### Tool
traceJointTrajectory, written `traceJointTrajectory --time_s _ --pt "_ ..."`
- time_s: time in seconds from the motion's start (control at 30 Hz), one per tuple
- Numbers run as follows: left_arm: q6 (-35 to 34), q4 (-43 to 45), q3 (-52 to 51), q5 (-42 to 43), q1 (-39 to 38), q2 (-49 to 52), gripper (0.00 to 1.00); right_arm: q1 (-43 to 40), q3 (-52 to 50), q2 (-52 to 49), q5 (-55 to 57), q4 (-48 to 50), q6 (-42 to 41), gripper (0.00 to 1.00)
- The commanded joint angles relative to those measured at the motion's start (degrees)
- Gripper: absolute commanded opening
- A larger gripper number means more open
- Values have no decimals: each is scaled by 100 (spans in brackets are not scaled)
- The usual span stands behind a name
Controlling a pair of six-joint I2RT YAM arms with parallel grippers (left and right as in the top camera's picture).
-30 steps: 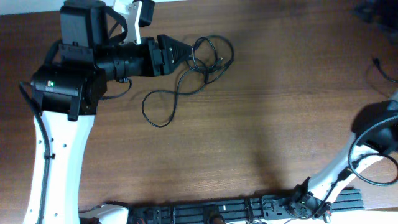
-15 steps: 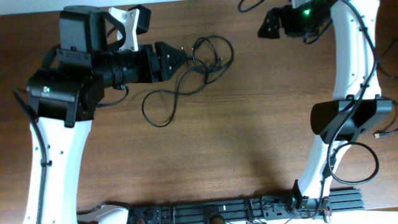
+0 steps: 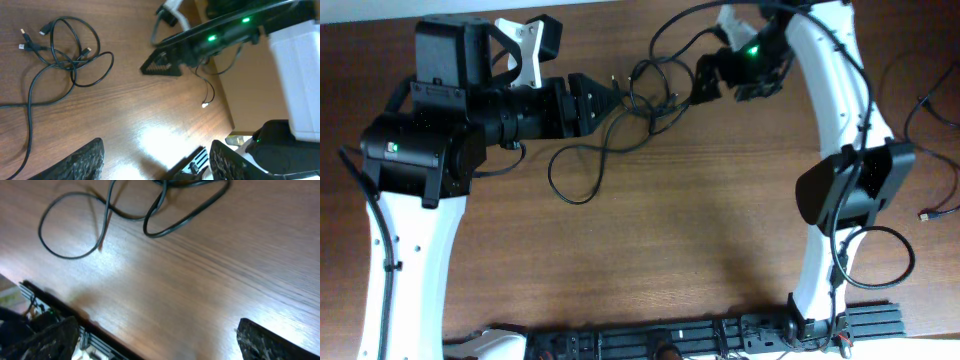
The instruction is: Untangle cables
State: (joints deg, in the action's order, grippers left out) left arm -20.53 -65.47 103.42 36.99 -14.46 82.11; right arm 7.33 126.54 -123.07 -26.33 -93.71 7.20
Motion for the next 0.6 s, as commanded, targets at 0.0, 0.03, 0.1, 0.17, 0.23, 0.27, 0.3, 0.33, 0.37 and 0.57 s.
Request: traceJointTrajectory --time_s 0.0,0.03,0.1,0.17,0.23,0.27,0.3,0.33,0.37,0.57 --pt "92 -17 98 -39 2 -105 68 330 -564 -11 59 411 -199 99" --pt "94 -20 98 -39 2 -105 68 428 -820 -11 140 852 -861 97" --pt "94 -20 98 -39 2 -105 69 511 -1067 -11 155 1384 -1652 97" --pt "94 -20 98 -39 2 -105 69 592 -1320 -11 155 1956 -2457 97" --pt "94 -17 98 -42 4 -105 69 664 -1512 -11 160 2420 -2955 87" --pt "94 -20 98 -42 4 -105 70 704 -1622 -11 186 2656 -3259 75" --pt "94 -20 98 -42 2 -105 70 734 -1696 -11 282 2798 -3574 63" --pt "94 -20 98 -42 4 -105 70 769 -1775 -11 426 2914 -3919 56" --pt "94 -17 98 -42 4 -105 70 804 -1867 -11 590 3036 -4262 39" --pt "96 -17 98 -129 4 -105 71 879 -2168 -11 905 3281 -4629 78"
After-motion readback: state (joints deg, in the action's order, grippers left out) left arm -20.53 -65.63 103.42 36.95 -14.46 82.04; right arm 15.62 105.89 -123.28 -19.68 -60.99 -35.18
